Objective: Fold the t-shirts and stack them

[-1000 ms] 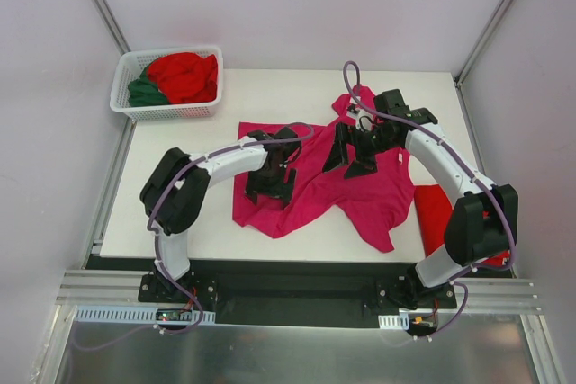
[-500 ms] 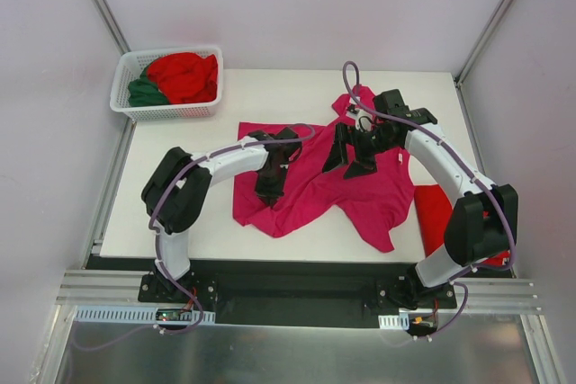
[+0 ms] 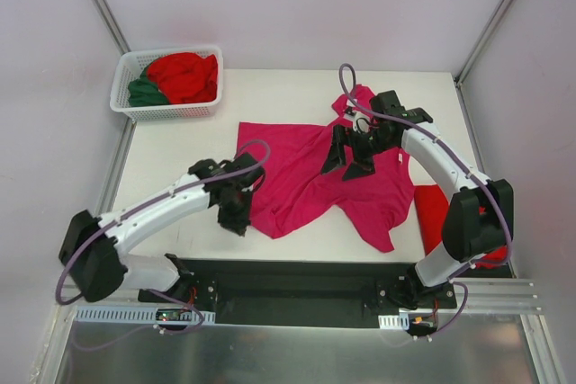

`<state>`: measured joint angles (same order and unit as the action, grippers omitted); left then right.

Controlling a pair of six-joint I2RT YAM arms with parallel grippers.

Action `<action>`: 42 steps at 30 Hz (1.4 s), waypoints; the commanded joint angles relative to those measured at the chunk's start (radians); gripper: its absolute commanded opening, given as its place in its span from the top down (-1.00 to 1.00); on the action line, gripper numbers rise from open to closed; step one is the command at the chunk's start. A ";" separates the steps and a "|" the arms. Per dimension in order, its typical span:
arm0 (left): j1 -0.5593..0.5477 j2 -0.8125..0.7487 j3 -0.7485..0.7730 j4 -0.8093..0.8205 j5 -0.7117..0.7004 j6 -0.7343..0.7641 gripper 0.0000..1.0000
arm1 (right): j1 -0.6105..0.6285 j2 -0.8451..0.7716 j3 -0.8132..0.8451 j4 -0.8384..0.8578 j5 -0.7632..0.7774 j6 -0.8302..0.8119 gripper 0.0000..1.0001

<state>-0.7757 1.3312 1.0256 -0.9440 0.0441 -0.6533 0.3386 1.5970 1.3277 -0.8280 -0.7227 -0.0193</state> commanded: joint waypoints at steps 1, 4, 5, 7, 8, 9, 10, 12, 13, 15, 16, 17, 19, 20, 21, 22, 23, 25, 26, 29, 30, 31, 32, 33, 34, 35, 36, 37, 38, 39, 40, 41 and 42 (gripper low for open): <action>-0.011 -0.193 -0.198 -0.130 0.004 -0.114 0.86 | 0.007 -0.006 0.030 -0.022 -0.020 -0.021 -0.92; -0.010 -0.276 -0.237 -0.147 -0.025 -0.128 0.44 | 0.010 -0.005 0.027 -0.022 -0.020 -0.021 -0.92; -0.011 -0.277 -0.219 -0.151 -0.039 -0.120 0.29 | 0.010 -0.003 0.027 -0.022 -0.020 -0.021 -0.92; -0.010 -0.224 -0.135 -0.162 -0.093 -0.095 0.22 | 0.013 0.000 0.027 -0.022 -0.020 -0.019 -0.92; -0.011 -0.187 -0.101 -0.167 -0.101 -0.063 0.22 | 0.014 0.003 0.028 -0.020 -0.020 -0.019 -0.92; -0.010 -0.112 -0.037 -0.170 -0.105 -0.046 0.21 | 0.014 0.007 0.028 -0.020 -0.021 -0.019 -0.92; -0.011 -0.078 -0.006 -0.167 -0.116 -0.037 0.19 | 0.017 0.009 0.031 -0.017 -0.023 -0.019 -0.92; -0.010 0.009 0.081 -0.148 -0.124 0.001 0.17 | 0.020 0.012 0.036 -0.019 -0.024 -0.018 -0.92; -0.011 0.037 0.111 -0.128 -0.119 0.017 0.10 | 0.023 0.012 0.036 -0.022 -0.024 -0.018 -0.92; -0.010 0.123 0.171 -0.107 -0.110 0.055 -0.01 | 0.022 0.012 0.038 -0.022 -0.024 -0.018 -0.92; -0.010 0.147 0.178 -0.090 -0.101 0.069 -0.04 | 0.023 0.014 0.038 -0.020 -0.024 -0.019 -0.92; -0.010 0.192 0.173 -0.043 -0.077 0.096 -0.06 | 0.023 0.012 0.038 -0.022 -0.024 -0.019 -0.92; -0.010 0.235 0.154 0.006 -0.063 0.118 -0.06 | 0.025 0.012 0.038 -0.023 -0.023 -0.019 -0.92; -0.010 0.270 0.143 0.042 -0.049 0.135 -0.11 | 0.025 0.009 0.038 -0.025 -0.023 -0.021 -0.92; -0.010 0.285 0.124 0.060 -0.047 0.142 -0.13 | 0.025 0.009 0.038 -0.026 -0.023 -0.022 -0.92; -0.010 0.296 0.116 0.077 -0.046 0.150 -0.17 | 0.025 0.004 0.038 -0.028 -0.023 -0.021 -0.92; -0.010 0.315 0.100 0.115 -0.018 0.162 -0.20 | 0.025 0.001 0.036 -0.028 -0.021 -0.022 -0.92; -0.010 0.342 0.108 0.129 -0.003 0.176 -0.24 | 0.025 -0.002 0.033 -0.030 -0.018 -0.022 -0.92; -0.008 0.367 0.135 0.128 -0.006 0.197 -0.25 | 0.025 -0.002 0.034 -0.033 -0.017 -0.024 -0.92; -0.004 0.398 0.204 0.125 -0.012 0.231 -0.33 | 0.025 -0.005 0.033 -0.037 -0.015 -0.027 -0.92; 0.000 0.402 0.220 0.120 0.002 0.238 -0.33 | 0.025 -0.006 0.034 -0.037 -0.015 -0.027 -0.92; 0.001 0.402 0.235 0.117 0.007 0.238 -0.33 | 0.027 -0.006 0.036 -0.039 -0.015 -0.027 -0.92; 0.003 0.398 0.254 0.119 0.011 0.235 -0.34 | 0.025 -0.005 0.036 -0.042 -0.015 -0.028 -0.92; 0.003 0.390 0.263 0.119 0.016 0.231 -0.35 | 0.025 -0.005 0.038 -0.043 -0.014 -0.028 -0.92; 0.004 0.390 0.272 0.119 0.013 0.231 -0.40 | 0.025 -0.006 0.036 -0.043 -0.014 -0.030 -0.92; 0.007 0.391 0.289 0.119 0.013 0.233 -0.42 | 0.025 -0.006 0.034 -0.042 -0.014 -0.030 -0.92; 0.009 0.396 0.298 0.119 0.016 0.236 -0.41 | 0.025 -0.005 0.033 -0.043 -0.014 -0.030 -0.92; 0.012 0.404 0.307 0.117 0.019 0.239 -0.41 | 0.025 -0.005 0.031 -0.043 -0.012 -0.030 -0.92; 0.015 0.419 0.318 0.117 0.025 0.242 -0.39 | 0.027 -0.005 0.031 -0.045 -0.012 -0.030 -0.92; 0.016 0.427 0.320 0.119 0.031 0.242 -0.38 | 0.025 -0.009 0.030 -0.045 -0.012 -0.031 -0.92; 0.018 0.434 0.321 0.119 0.036 0.244 -0.38 | 0.025 -0.011 0.031 -0.046 -0.004 -0.033 -0.92; 0.018 0.448 0.317 0.123 0.040 0.242 -0.37 | 0.025 -0.015 0.031 -0.048 0.006 -0.034 -0.92; 0.016 0.454 0.315 0.125 0.043 0.242 -0.36 | 0.025 -0.025 0.034 -0.051 0.018 -0.040 -0.92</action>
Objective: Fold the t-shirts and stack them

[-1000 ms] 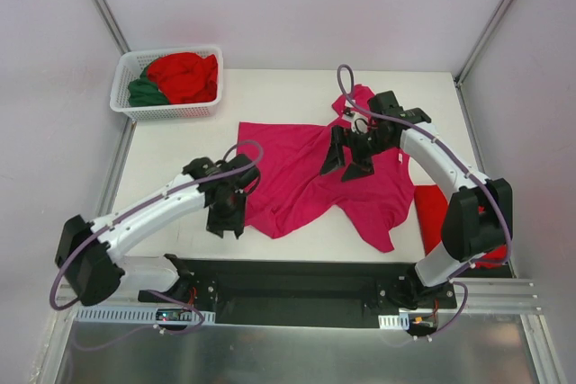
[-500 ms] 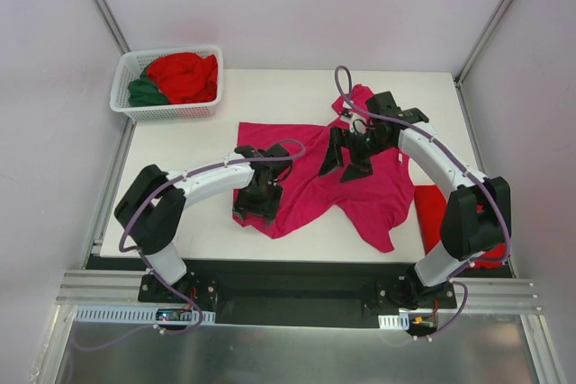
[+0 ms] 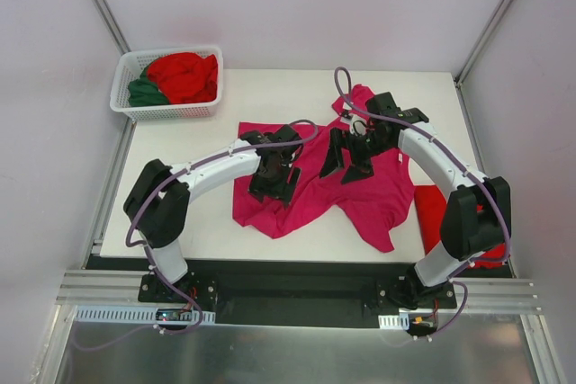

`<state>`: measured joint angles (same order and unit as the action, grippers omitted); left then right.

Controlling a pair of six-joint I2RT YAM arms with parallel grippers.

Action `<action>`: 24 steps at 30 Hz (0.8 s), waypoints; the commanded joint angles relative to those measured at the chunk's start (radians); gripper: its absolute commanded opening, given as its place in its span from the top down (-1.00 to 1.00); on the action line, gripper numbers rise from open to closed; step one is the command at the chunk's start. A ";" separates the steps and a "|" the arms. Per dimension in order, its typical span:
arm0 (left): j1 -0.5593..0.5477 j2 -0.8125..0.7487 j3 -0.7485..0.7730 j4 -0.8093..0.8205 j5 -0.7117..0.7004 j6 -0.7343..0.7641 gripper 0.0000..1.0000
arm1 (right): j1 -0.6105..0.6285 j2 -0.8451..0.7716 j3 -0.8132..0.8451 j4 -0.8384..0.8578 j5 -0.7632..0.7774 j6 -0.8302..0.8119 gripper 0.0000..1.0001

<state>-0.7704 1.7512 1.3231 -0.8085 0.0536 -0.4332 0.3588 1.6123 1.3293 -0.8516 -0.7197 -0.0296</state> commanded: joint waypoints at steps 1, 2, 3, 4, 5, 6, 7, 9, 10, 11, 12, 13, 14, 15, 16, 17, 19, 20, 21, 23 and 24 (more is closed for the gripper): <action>0.013 0.036 0.013 -0.006 0.034 0.022 -0.36 | 0.000 -0.046 0.036 -0.032 0.043 -0.035 -0.92; 0.013 0.036 0.002 -0.001 0.035 0.022 -0.35 | -0.001 -0.060 0.038 -0.035 0.060 -0.038 -0.92; 0.013 0.034 -0.002 0.002 0.034 0.022 -0.33 | -0.006 -0.072 0.036 -0.030 0.075 -0.039 -0.92; 0.013 0.031 -0.008 0.005 0.032 0.022 -0.32 | -0.017 -0.090 0.041 -0.029 0.095 -0.043 -0.92; 0.013 0.025 -0.016 0.005 0.031 0.025 -0.32 | -0.024 -0.095 0.042 -0.029 0.097 -0.039 -0.92; 0.013 0.024 -0.021 0.005 0.029 0.027 -0.31 | -0.035 -0.098 0.042 -0.029 0.095 -0.030 -0.92; 0.013 0.021 -0.025 0.006 0.029 0.028 -0.31 | -0.053 -0.095 0.041 -0.027 0.083 -0.026 -0.92; 0.014 0.013 -0.033 0.005 0.028 0.030 -0.27 | -0.084 -0.100 0.033 -0.018 0.077 -0.013 -0.92; 0.014 0.013 -0.035 0.006 0.028 0.030 -0.23 | -0.093 -0.103 0.025 -0.007 0.074 -0.003 -0.92; 0.014 0.008 -0.041 0.005 0.028 0.030 -0.19 | -0.103 -0.109 0.024 -0.003 0.074 0.002 -0.92; 0.013 0.007 -0.044 0.008 0.026 0.028 -0.14 | -0.110 -0.115 0.021 -0.001 0.074 0.003 -0.92; 0.014 0.005 -0.047 0.011 0.025 0.030 -0.11 | -0.119 -0.117 0.021 0.000 0.069 0.007 -0.92; 0.014 0.005 -0.054 0.012 0.025 0.031 -0.09 | -0.121 -0.120 0.021 0.000 0.066 0.008 -0.92; 0.016 0.007 -0.058 0.014 0.025 0.031 -0.05 | -0.124 -0.123 0.021 0.003 0.063 0.008 -0.92; 0.016 0.008 -0.062 0.018 0.025 0.036 0.01 | -0.126 -0.124 0.021 0.003 0.063 0.008 -0.92; 0.017 0.008 -0.067 0.017 0.025 0.037 0.08 | -0.127 -0.129 0.019 0.003 0.063 0.007 -0.92; 0.019 0.005 -0.068 0.015 0.026 0.048 0.33 | -0.129 -0.138 0.016 0.005 0.062 0.007 -0.92; 0.022 -0.005 -0.074 0.015 0.025 0.050 0.56 | -0.129 -0.138 0.015 0.003 0.060 0.007 -0.92; 0.026 -0.013 -0.079 0.015 0.026 0.051 0.67 | -0.129 -0.140 0.013 0.005 0.060 0.007 -0.92; 0.033 -0.044 -0.097 0.006 0.025 0.054 1.00 | -0.129 -0.140 0.011 0.006 0.057 0.007 -0.92; 0.039 -0.059 -0.102 -0.004 0.025 0.053 1.00 | -0.129 -0.138 0.010 0.005 0.058 0.007 -0.92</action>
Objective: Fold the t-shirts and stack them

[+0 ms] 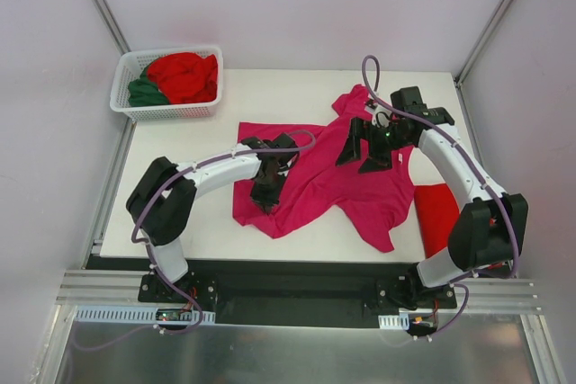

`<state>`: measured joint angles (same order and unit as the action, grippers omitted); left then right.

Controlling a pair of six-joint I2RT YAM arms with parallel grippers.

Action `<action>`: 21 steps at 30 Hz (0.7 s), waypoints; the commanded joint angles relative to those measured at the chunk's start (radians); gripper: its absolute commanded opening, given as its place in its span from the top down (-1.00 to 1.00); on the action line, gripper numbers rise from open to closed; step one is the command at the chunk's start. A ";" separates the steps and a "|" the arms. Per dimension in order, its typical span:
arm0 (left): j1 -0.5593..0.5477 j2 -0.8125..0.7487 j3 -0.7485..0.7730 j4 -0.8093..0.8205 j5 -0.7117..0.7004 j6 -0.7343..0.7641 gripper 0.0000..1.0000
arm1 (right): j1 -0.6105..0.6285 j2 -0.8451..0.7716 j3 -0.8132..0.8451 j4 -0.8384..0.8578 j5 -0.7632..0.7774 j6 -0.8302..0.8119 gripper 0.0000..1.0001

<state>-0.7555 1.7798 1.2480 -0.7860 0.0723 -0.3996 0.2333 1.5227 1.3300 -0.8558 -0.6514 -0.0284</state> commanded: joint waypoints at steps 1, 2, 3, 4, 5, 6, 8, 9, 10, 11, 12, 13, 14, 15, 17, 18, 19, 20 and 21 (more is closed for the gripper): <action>0.024 -0.108 -0.030 -0.041 0.004 0.010 1.00 | -0.003 -0.049 0.008 0.011 -0.013 0.004 -0.92; 0.025 -0.158 -0.030 -0.065 -0.003 0.001 1.00 | -0.003 -0.047 0.009 0.011 -0.013 0.004 -0.92; 0.025 -0.187 -0.033 -0.112 -0.021 -0.011 1.00 | -0.003 -0.047 0.008 0.009 -0.014 0.002 -0.92; 0.024 -0.224 -0.038 -0.139 -0.031 -0.040 1.00 | -0.003 -0.045 0.003 0.011 -0.017 0.002 -0.92; 0.025 -0.300 -0.064 -0.159 -0.037 -0.060 1.00 | -0.005 -0.045 0.001 0.009 -0.016 0.001 -0.92; 0.025 -0.342 -0.087 -0.189 -0.034 -0.080 1.00 | -0.006 -0.045 0.001 0.011 -0.016 -0.001 -0.92; 0.024 -0.460 -0.171 -0.211 -0.017 -0.145 1.00 | -0.005 -0.041 0.001 0.011 -0.014 -0.004 -0.92; 0.024 -0.500 -0.205 -0.225 -0.009 -0.166 1.00 | -0.006 -0.039 0.001 0.011 -0.014 -0.005 -0.92; 0.024 -0.540 -0.240 -0.246 -0.003 -0.206 1.00 | -0.006 -0.038 0.001 0.011 -0.013 -0.005 -0.92; 0.024 -0.613 -0.305 -0.263 -0.002 -0.225 1.00 | -0.008 -0.033 0.003 0.009 -0.014 -0.005 -0.92; 0.024 -0.647 -0.341 -0.274 0.006 -0.240 0.95 | -0.006 -0.032 0.008 0.009 -0.014 -0.005 -0.92; 0.024 -0.708 -0.375 -0.297 0.029 -0.260 0.70 | -0.006 -0.029 0.009 0.006 -0.017 -0.005 -0.92; 0.024 -0.736 -0.436 -0.308 0.038 -0.272 0.62 | -0.006 -0.024 0.014 0.006 -0.017 -0.004 -0.92; 0.024 -0.761 -0.461 -0.315 0.050 -0.281 0.44 | -0.006 -0.013 0.021 0.006 -0.019 -0.002 -0.92; 0.024 -0.822 -0.492 -0.357 0.070 -0.297 -0.98 | -0.005 -0.004 0.034 0.000 -0.025 -0.001 -0.92; 0.024 -0.836 -0.484 -0.377 0.060 -0.300 -0.99 | -0.006 0.005 0.046 -0.002 -0.027 0.001 -0.92; 0.024 -0.849 -0.467 -0.396 0.043 -0.298 -0.99 | -0.005 0.010 0.051 -0.002 -0.028 0.002 -0.92; 0.024 -0.843 -0.413 -0.433 -0.009 -0.294 -0.99 | -0.006 0.013 0.054 -0.002 -0.030 0.004 -0.92; 0.024 -0.830 -0.377 -0.444 -0.035 -0.283 -0.99 | -0.006 0.017 0.058 -0.003 -0.030 0.007 -0.92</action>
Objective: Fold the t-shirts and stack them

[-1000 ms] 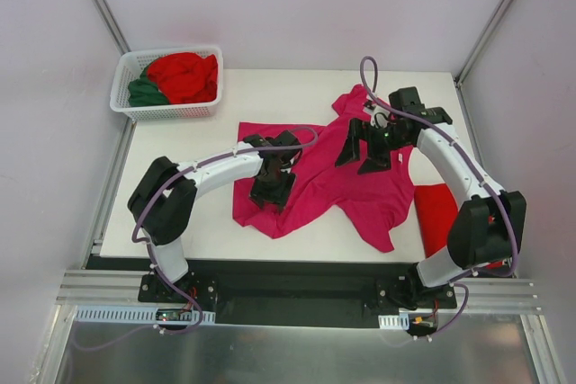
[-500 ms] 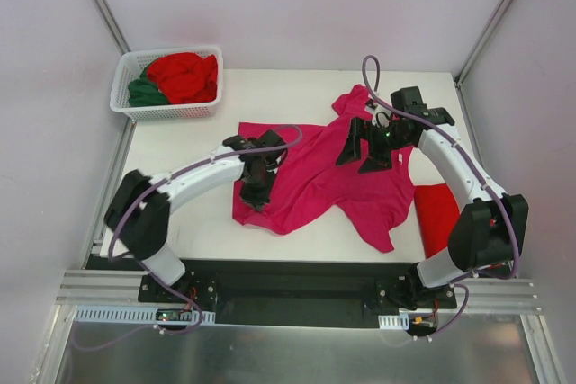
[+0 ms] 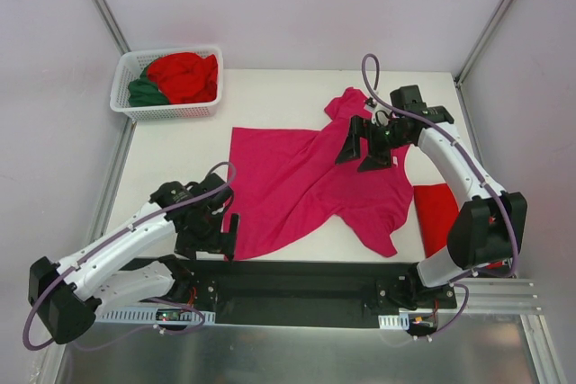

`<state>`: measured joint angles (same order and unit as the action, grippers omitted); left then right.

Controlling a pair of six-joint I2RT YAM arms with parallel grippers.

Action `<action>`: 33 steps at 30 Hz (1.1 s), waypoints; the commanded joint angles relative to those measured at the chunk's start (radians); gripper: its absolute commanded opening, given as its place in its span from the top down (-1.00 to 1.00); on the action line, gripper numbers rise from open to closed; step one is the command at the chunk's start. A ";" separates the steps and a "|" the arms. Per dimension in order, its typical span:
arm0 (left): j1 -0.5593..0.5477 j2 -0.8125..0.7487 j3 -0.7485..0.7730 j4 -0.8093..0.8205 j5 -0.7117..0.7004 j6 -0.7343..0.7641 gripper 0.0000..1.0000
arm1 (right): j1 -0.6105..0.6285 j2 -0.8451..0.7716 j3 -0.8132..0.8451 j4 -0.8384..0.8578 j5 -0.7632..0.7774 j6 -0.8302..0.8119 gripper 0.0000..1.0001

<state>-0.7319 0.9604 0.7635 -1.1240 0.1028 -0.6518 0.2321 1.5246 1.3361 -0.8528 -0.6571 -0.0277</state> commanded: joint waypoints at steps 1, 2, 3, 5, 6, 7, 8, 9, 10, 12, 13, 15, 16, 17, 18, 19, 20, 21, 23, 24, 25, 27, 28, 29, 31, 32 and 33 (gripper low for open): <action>0.000 0.033 0.146 -0.112 -0.087 -0.007 -0.98 | -0.005 0.019 0.054 -0.005 -0.024 0.009 -0.92; 0.000 0.064 0.221 -0.114 -0.132 0.003 -0.99 | -0.007 0.020 0.054 -0.002 -0.021 0.011 -0.92; 0.003 0.099 0.256 -0.109 -0.149 0.014 -0.99 | -0.005 0.019 0.049 0.000 -0.018 0.015 -0.92; 0.006 0.205 0.353 -0.068 -0.169 0.070 -0.99 | -0.002 0.008 0.032 0.014 0.000 0.015 -0.92; 0.014 0.240 0.390 -0.015 -0.170 0.095 -0.99 | -0.002 0.003 0.026 0.017 0.014 0.012 -0.92; 0.037 0.306 0.463 0.013 -0.169 0.140 -0.98 | -0.002 -0.010 0.009 0.018 0.054 0.011 -0.92; 0.061 0.340 0.496 0.045 -0.149 0.174 -0.99 | -0.002 -0.020 0.003 0.017 0.077 0.008 -0.92; 0.101 0.371 0.526 0.125 -0.076 0.204 -0.99 | -0.002 -0.032 -0.005 0.017 0.099 0.006 -0.92; 0.174 0.439 0.584 0.157 -0.034 0.245 -0.98 | -0.004 -0.043 -0.012 0.015 0.134 0.006 -0.92; 0.233 0.524 0.666 0.202 0.034 0.279 -0.99 | -0.004 -0.084 -0.028 0.014 0.155 0.005 -0.92; 0.252 0.620 0.765 0.207 0.060 0.314 -0.99 | -0.004 -0.099 -0.032 0.008 0.172 0.005 -0.92; 0.253 0.717 0.860 0.205 0.072 0.354 -0.99 | -0.004 -0.144 -0.049 -0.005 0.188 0.009 -0.92; 0.255 0.806 0.938 0.207 0.083 0.377 -0.99 | -0.004 -0.159 -0.063 -0.012 0.198 0.012 -0.92; 0.259 0.851 0.979 0.207 0.098 0.391 -0.99 | -0.004 -0.171 -0.078 -0.015 0.195 0.021 -0.92; 0.258 0.895 1.017 0.208 0.116 0.400 -0.99 | -0.002 -0.202 -0.119 -0.017 0.189 0.025 -0.92; 0.261 0.981 1.087 0.208 0.127 0.417 -0.99 | 0.001 -0.217 -0.142 -0.015 0.180 0.025 -0.92; 0.265 1.021 1.115 0.210 0.158 0.419 -0.99 | 0.007 -0.239 -0.165 -0.020 0.183 0.053 -0.92; 0.269 1.055 1.138 0.217 0.173 0.416 -0.99 | 0.018 -0.272 -0.214 -0.022 0.188 0.057 -0.92; 0.272 1.147 1.178 0.237 0.214 0.402 -0.98 | 0.030 -0.306 -0.254 -0.031 0.198 0.063 -0.92; 0.270 1.176 1.197 0.239 0.227 0.400 -0.99 | 0.038 -0.320 -0.270 -0.037 0.200 0.069 -0.92; 0.270 1.227 1.232 0.243 0.239 0.390 -0.99 | 0.042 -0.352 -0.299 -0.048 0.197 0.072 -0.92; 0.270 1.264 1.272 0.253 0.258 0.379 -0.99 | 0.062 -0.385 -0.317 -0.057 0.195 0.087 -0.92; 0.272 1.293 1.309 0.256 0.262 0.365 -0.99 | 0.072 -0.412 -0.330 -0.060 0.185 0.091 -0.92; 0.275 1.304 1.327 0.262 0.270 0.359 -0.99 | 0.082 -0.423 -0.331 -0.064 0.177 0.094 -0.92; 0.278 1.342 1.375 0.286 0.297 0.336 -0.99 | 0.118 -0.437 -0.331 -0.081 0.171 0.098 -0.92; 0.276 1.354 1.384 0.303 0.311 0.325 -0.99 | 0.127 -0.449 -0.333 -0.086 0.166 0.100 -0.92; 0.276 1.365 1.389 0.340 0.327 0.310 -0.99 | 0.137 -0.455 -0.334 -0.091 0.160 0.101 -0.92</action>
<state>-0.4629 2.3173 2.0529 -0.8661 0.3401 -0.2974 0.3290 1.1240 0.9981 -0.9092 -0.4774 0.0467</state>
